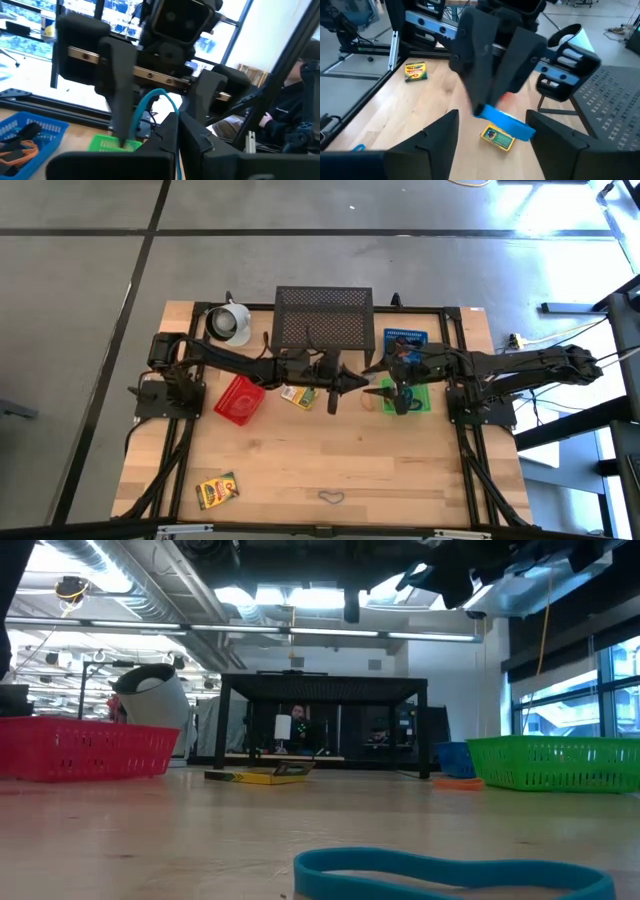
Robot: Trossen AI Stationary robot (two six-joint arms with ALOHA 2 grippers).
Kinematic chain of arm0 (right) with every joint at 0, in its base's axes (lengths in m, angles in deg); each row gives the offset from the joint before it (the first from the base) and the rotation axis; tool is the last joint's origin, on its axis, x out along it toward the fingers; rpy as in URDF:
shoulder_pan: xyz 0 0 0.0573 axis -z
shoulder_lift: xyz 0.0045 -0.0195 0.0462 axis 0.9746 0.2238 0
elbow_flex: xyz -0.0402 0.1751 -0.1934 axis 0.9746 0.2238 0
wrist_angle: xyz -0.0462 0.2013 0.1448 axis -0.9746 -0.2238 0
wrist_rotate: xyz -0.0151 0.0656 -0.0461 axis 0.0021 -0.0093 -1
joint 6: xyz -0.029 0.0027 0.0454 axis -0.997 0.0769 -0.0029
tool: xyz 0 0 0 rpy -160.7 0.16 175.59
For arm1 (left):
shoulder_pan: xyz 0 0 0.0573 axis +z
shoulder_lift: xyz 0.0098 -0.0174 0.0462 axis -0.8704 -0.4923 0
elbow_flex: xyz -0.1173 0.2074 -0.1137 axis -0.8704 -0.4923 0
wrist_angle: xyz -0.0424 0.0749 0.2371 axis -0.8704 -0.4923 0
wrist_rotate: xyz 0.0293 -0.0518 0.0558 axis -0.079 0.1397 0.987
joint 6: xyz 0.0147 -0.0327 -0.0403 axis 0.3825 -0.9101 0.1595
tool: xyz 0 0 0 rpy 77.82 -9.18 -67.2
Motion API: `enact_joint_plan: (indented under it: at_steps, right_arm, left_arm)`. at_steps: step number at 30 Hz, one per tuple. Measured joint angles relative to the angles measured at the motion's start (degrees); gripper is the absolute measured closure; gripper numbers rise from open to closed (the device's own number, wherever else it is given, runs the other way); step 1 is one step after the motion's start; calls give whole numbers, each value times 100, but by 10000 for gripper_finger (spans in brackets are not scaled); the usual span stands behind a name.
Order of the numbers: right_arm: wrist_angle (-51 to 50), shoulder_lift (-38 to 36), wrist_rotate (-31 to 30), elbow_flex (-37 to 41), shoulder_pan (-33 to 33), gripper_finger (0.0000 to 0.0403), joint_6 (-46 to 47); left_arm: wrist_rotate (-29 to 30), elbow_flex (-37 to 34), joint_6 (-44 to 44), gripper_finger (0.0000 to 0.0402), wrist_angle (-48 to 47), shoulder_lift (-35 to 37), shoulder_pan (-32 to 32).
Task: Pick & Place Office Desk Supplies
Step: Put the blue rubber band into the blue bin
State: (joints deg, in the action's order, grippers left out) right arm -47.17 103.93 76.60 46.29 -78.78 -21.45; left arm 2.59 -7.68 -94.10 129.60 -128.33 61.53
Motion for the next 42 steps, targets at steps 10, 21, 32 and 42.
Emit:
enact_joint_plan:
  at_steps: [10,21,32,42]
  right_arm:
    - [0,0,-9,2,0,262,101]
    - [0,1,-474,4,0,391,923]
    - [-169,0,-759,4,129,398,1585]
    - [-1683,-446,-885,9,785,400,2148]
  left_arm:
    - [-92,4,-1,398,4,13,221]
    - [-469,7,4,398,4,20,467]
    - [-647,9,-142,353,-151,22,548]
    - [-641,9,-163,212,-429,22,709]
